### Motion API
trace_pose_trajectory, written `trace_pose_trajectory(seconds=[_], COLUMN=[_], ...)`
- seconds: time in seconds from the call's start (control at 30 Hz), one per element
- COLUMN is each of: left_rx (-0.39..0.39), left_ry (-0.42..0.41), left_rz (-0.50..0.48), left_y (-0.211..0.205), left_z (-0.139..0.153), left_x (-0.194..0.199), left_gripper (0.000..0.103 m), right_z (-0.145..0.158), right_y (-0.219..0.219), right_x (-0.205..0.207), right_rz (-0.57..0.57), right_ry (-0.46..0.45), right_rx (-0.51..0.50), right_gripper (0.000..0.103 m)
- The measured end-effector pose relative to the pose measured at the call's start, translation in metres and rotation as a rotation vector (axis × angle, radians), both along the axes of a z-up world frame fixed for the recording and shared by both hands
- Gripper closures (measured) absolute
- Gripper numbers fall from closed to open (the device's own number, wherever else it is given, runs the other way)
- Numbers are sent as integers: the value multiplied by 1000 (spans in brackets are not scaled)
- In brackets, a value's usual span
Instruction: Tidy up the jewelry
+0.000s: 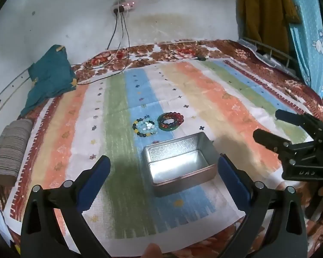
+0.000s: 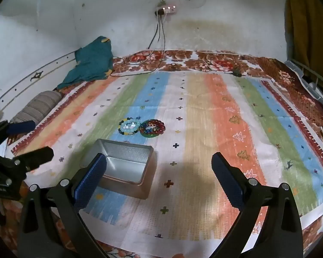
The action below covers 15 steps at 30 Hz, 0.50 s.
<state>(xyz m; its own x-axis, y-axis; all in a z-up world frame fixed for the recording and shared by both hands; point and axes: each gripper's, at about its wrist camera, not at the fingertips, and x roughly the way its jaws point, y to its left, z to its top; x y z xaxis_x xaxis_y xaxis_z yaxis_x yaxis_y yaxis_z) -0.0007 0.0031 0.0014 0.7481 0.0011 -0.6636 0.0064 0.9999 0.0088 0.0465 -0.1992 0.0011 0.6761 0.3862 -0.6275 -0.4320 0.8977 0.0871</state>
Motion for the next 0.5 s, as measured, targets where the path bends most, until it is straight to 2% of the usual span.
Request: trace_pose_trajectory(seconds=[0.07,0.1,0.13,0.23,0.47,0.5], left_rx=[-18,9,5,30,11,8], left_ry=[-11,15,7,13,1,1], left_rz=[16,19,20,13,19,21], left_y=[8,7,10,4,4,3], left_z=[3,1,1,-3,2,3], left_x=[-3,3,1,3,2,2], left_gripper=[5,5,5,5,5,5], right_z=[1,1,1,2,-6,-6], right_y=[4,8,3,5,-13,-4], right_x=[-1,-2,0,1,6,5], right_rz=[2,1,5,0,0,-7], right_ry=[4,4,17,19,26,25], right_rx=[5,4,45,38,24,10], right_gripper=[4,4,4,4,4,4])
